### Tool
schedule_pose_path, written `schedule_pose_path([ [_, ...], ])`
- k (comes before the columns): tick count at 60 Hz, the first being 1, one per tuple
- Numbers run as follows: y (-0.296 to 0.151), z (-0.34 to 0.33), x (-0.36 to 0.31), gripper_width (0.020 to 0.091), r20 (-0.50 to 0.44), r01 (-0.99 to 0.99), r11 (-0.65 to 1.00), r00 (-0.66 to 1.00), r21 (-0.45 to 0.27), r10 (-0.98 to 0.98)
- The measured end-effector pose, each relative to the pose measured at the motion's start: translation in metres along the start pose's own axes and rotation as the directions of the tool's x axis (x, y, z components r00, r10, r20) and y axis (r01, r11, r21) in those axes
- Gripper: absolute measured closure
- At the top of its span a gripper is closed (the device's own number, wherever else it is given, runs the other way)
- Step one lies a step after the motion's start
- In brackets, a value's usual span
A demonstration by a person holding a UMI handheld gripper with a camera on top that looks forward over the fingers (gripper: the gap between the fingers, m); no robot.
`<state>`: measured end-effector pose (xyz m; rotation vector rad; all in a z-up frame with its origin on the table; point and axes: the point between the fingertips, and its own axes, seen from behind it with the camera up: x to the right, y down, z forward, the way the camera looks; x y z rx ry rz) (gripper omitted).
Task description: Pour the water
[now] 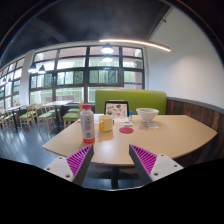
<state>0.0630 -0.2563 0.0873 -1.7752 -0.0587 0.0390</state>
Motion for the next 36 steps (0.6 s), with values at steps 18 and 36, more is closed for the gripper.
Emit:
schedule_pose_path([
  [18, -0.008, 0.029, -0.036, 0.0290, 0.038, 0.015, 1.000, 0.999, 0.017, -0.016],
  [36, -0.022, 0.149, -0.103, 0.0283, 0.071, 0.002, 1.000, 0.997, -0.014, -0.001],
])
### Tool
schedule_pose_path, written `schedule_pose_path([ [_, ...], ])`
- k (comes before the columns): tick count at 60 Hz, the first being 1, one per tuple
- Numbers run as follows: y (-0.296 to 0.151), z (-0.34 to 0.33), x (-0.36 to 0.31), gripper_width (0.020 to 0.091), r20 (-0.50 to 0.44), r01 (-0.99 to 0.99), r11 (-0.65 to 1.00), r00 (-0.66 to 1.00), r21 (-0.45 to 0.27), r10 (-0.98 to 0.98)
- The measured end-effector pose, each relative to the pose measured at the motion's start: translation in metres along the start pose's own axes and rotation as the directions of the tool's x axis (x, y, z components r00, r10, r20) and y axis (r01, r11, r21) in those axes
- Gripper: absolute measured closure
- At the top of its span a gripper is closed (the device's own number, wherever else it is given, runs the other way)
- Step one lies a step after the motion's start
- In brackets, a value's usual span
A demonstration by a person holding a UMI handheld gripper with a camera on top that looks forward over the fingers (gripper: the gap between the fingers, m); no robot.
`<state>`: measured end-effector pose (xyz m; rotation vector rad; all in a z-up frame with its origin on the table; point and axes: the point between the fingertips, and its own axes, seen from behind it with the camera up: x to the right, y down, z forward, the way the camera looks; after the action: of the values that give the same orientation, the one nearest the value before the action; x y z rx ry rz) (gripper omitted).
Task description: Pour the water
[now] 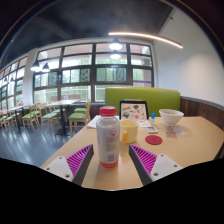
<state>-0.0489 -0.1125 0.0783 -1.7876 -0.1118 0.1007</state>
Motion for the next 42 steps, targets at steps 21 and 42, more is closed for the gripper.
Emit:
schedule_pose_path([
  [21, -0.003, 0.106, -0.005, 0.0654, -0.055, 0.071, 0.997, 0.996, -0.024, -0.072],
  [42, -0.027, 0.149, -0.044, 0.0729, 0.055, -0.170, 0.986, 0.984, 0.003, 0.169],
])
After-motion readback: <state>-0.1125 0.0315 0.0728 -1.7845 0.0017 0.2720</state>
